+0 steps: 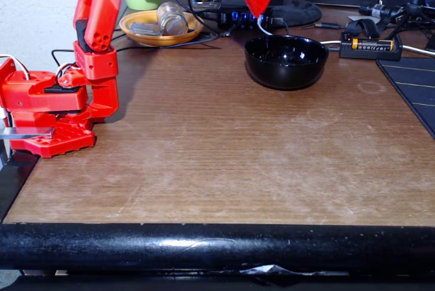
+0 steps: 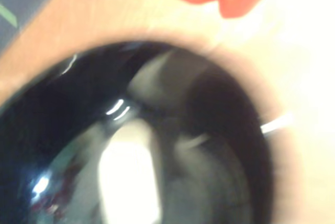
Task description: Ramasse la gomme et mets-la dans le bol.
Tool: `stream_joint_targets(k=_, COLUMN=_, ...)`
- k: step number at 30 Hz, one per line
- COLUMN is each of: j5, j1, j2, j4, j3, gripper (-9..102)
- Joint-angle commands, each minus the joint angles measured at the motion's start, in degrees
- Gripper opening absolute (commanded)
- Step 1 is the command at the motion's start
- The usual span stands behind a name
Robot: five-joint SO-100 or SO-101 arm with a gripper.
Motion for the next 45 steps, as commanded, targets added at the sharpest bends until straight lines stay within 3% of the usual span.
stream_joint_targets(k=1, j5=-0.97, j1=1.85, j2=16.26, j4=-5.27, j3=13.8, gripper=-6)
stream_joint_targets(k=23, j5=-6.33, j1=24.52, j2=65.39, j4=-26.46, j3=67.15, gripper=-6)
stream_joint_targets(k=33, j5=-4.39, j1=25.22, j2=90.35, j4=-25.58, j3=82.27, gripper=-6)
stream_joint_targets(k=45, j5=-1.76, j1=24.79, j2=101.69, j4=-22.24, j3=90.7, gripper=-6)
